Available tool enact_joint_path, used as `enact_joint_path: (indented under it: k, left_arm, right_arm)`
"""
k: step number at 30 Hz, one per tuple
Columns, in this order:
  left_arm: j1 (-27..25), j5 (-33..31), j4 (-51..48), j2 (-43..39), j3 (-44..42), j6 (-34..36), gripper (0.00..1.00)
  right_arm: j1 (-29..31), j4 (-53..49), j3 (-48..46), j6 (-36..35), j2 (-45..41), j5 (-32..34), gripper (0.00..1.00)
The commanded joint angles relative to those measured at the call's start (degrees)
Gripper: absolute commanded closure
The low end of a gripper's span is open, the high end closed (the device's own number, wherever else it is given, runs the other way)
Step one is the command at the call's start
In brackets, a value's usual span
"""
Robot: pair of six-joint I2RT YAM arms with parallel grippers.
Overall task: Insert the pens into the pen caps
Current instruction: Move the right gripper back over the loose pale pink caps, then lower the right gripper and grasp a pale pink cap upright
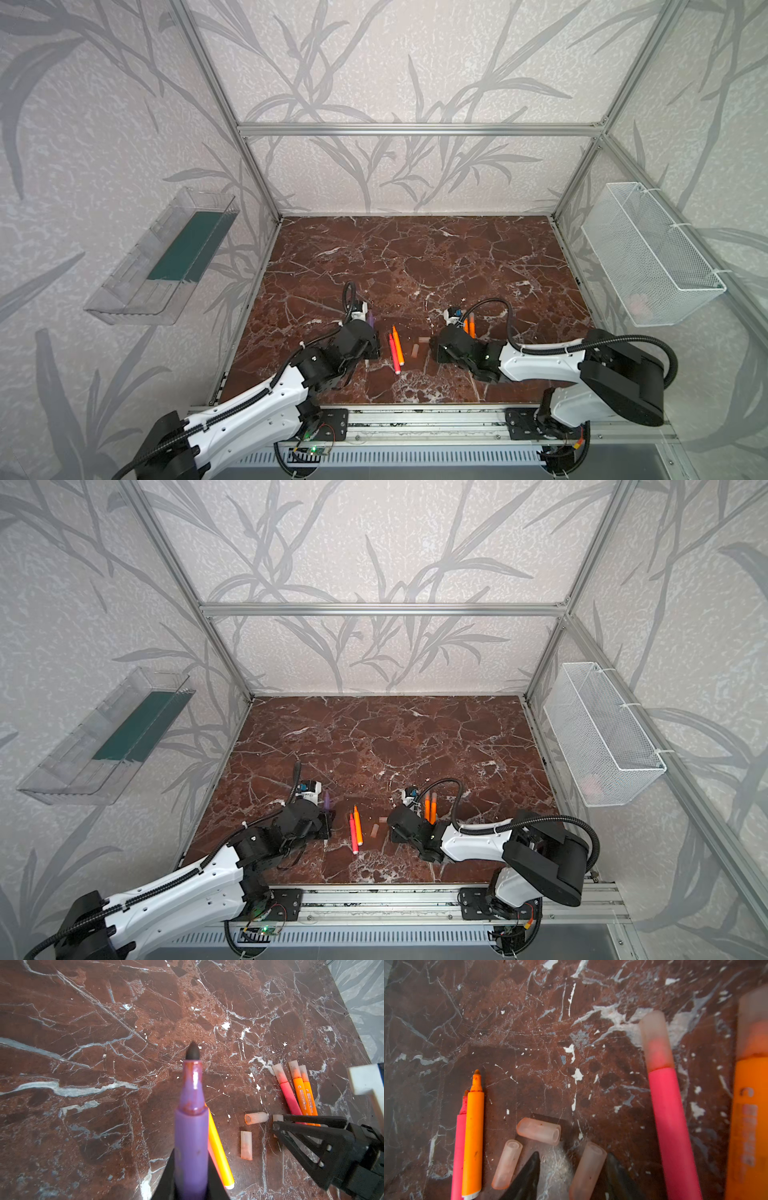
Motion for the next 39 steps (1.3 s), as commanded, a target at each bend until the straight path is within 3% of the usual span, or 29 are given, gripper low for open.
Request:
enact_joint_path:
  k: [1, 13, 25, 37, 39]
  left_arm:
    - [0.41, -1.56, -1.87, -1.08, 1.46, 0.05, 1.0]
    - [0.41, -1.57, -3.01, -2.62, 1.56, 0.13, 1.0]
    - [0.53, -1.84, -3.74, -4.01, 1.45, 0.13, 1.0]
    - [0.54, -1.83, -3.98, -4.34, 1.42, 0.21, 1.0]
    - [0.5, -1.91, -3.98, -4.38, 1.29, 0.22, 1.0]
  right_arm:
    - [-0.2, -7.44, 3.6, -1.77, 0.02, 2.51, 0.52]
    - [0.31, -20.82, 11.82, -4.79, 6.37, 4.79, 0.62]
    - [1.81, -25.88, 15.31, -4.45, 10.65, 7.27, 0.76]
    - [2.89, -26.72, 15.32, -3.49, 10.99, 8.06, 0.73]
    - [2.96, -26.24, 15.33, -3.63, 11.38, 7.8, 0.77]
